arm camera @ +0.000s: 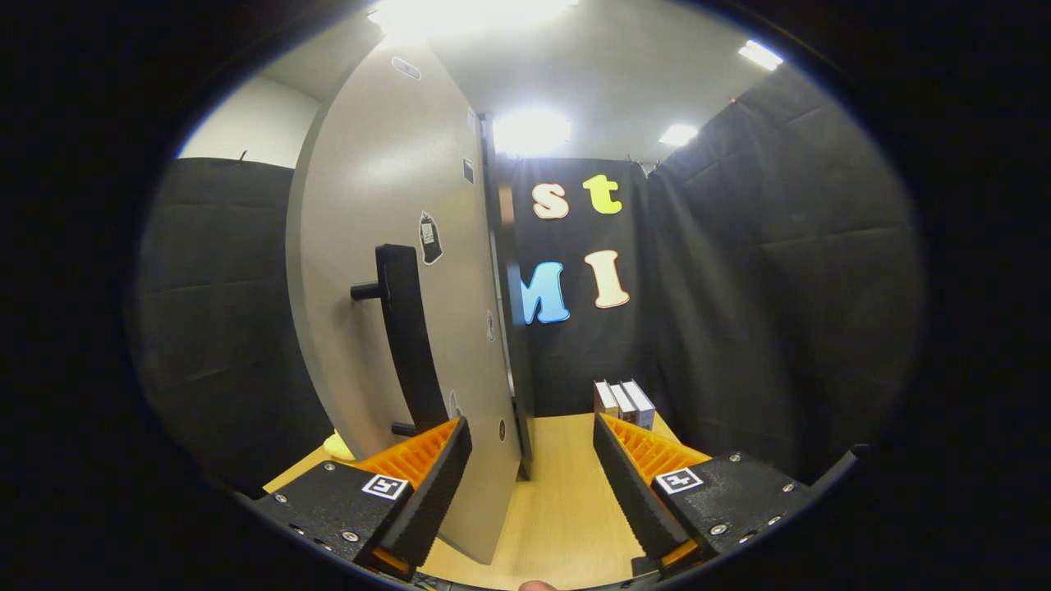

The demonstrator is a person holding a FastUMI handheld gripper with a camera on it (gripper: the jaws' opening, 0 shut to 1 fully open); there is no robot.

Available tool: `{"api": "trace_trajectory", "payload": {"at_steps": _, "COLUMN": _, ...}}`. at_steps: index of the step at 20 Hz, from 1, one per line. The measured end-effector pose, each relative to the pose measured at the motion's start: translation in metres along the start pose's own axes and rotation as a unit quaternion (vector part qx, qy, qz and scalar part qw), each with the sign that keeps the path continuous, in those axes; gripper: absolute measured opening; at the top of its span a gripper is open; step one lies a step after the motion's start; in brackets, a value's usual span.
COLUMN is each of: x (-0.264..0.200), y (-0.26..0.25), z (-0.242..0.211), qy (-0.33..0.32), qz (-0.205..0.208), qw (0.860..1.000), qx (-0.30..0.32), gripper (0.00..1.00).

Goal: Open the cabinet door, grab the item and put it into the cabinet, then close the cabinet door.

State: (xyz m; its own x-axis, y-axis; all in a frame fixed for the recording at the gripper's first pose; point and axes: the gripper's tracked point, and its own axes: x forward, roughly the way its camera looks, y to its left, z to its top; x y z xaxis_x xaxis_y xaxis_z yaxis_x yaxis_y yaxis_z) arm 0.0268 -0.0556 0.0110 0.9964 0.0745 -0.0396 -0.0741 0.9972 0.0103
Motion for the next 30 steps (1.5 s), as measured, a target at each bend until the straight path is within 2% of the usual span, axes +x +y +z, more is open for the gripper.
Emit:
{"api": "trace_trajectory", "payload": {"at_steps": 9, "x": 0.014, "y": 0.109, "z": -0.006, "qy": -0.017, "qz": -0.021, "qw": 1.0, "qx": 0.003, "gripper": 0.93}}
{"api": "trace_trajectory", "payload": {"at_steps": 15, "x": 0.008, "y": 0.18, "z": -0.019, "qy": -0.008, "qz": -0.008, "qw": 0.999, "qx": 0.049, "gripper": 0.94}}
{"api": "trace_trajectory", "payload": {"at_steps": 21, "x": 0.001, "y": 0.209, "z": -0.021, "qy": -0.005, "qz": -0.004, "qw": 1.0, "qx": 0.015, "gripper": 0.95}}
{"api": "trace_trajectory", "payload": {"at_steps": 30, "x": -0.001, "y": 0.225, "z": -0.014, "qy": -0.002, "qz": 0.001, "qw": 1.0, "qx": 0.018, "gripper": 0.95}}
